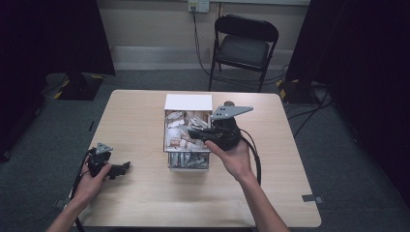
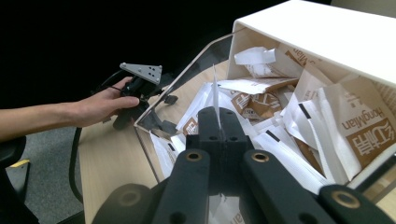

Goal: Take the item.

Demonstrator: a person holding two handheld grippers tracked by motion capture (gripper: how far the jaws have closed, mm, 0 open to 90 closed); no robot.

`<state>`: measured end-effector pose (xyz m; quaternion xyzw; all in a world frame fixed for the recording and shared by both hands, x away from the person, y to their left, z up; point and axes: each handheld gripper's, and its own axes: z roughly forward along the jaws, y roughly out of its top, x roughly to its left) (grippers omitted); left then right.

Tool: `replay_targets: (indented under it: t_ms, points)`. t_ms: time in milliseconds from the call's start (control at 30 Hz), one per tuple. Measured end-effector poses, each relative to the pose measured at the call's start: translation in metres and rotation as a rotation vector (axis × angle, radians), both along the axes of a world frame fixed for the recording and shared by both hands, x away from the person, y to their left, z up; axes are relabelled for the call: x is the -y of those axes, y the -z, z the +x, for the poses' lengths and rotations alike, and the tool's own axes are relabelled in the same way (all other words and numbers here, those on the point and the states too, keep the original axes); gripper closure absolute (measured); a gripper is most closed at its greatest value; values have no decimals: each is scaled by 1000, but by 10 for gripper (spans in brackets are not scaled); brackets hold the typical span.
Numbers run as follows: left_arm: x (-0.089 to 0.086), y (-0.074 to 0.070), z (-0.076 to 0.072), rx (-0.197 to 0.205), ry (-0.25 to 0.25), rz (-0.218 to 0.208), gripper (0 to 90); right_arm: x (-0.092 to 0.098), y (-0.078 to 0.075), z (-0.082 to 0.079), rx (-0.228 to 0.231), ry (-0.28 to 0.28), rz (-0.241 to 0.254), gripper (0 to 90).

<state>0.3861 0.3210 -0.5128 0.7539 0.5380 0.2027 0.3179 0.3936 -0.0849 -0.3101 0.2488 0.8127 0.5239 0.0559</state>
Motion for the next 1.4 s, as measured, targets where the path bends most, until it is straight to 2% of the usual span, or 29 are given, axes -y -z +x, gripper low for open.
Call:
replay_targets:
  t_ms: [300, 667, 1167, 1400]
  points:
    - [0, 0, 0, -1, 2, 3, 0, 4, -3, -1, 8, -9, 26, 900]
    - [0, 0, 0, 0, 0, 0, 0, 8, -13, -6, 44, -14, 47, 900]
    - [0, 0, 0, 0, 0, 0, 0, 18, -27, -14, 77, 2, 65, 900]
    - [0, 0, 0, 0, 1, 1, 0, 29, -34, -17, 100, 28, 80, 900]
